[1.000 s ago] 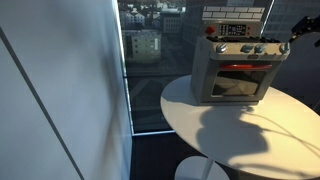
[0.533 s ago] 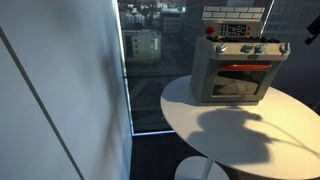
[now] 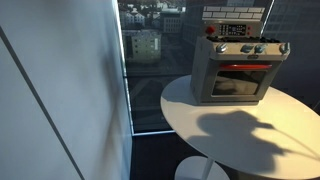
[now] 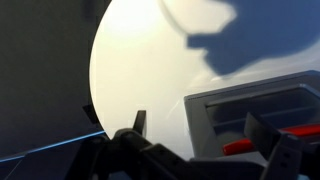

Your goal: Turn the last knob on the stove anti-clockwise

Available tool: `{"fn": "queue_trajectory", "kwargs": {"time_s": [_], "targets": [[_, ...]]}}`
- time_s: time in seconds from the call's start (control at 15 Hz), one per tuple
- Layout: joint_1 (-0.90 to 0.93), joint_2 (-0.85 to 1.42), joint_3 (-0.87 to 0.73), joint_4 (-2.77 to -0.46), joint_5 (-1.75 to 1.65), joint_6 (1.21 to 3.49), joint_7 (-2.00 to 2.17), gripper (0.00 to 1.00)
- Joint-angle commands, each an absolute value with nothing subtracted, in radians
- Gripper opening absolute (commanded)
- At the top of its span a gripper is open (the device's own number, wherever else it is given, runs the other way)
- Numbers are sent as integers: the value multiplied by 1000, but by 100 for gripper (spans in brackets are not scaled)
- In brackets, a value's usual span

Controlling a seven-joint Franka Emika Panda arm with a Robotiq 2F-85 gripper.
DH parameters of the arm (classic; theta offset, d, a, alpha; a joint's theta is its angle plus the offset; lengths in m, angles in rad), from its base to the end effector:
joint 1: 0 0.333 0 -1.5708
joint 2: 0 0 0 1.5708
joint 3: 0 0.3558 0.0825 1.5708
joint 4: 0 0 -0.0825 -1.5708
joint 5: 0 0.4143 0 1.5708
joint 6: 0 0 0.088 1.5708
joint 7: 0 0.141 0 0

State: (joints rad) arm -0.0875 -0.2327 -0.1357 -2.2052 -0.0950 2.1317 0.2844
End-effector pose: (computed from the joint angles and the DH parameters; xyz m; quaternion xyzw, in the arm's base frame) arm 0.5064 -0.1250 0.4859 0.9700 -0.2283 0.0796 0.0240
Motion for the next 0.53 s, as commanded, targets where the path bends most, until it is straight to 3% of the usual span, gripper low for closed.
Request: {"fn": "queue_trajectory", "kwargs": {"time_s": [0.0, 0.47], "targets": [[-113, -250, -124, -2205, -85, 2082, 248, 100], [-117, -238, -117, -2203, -90, 2100, 267, 100]]}}
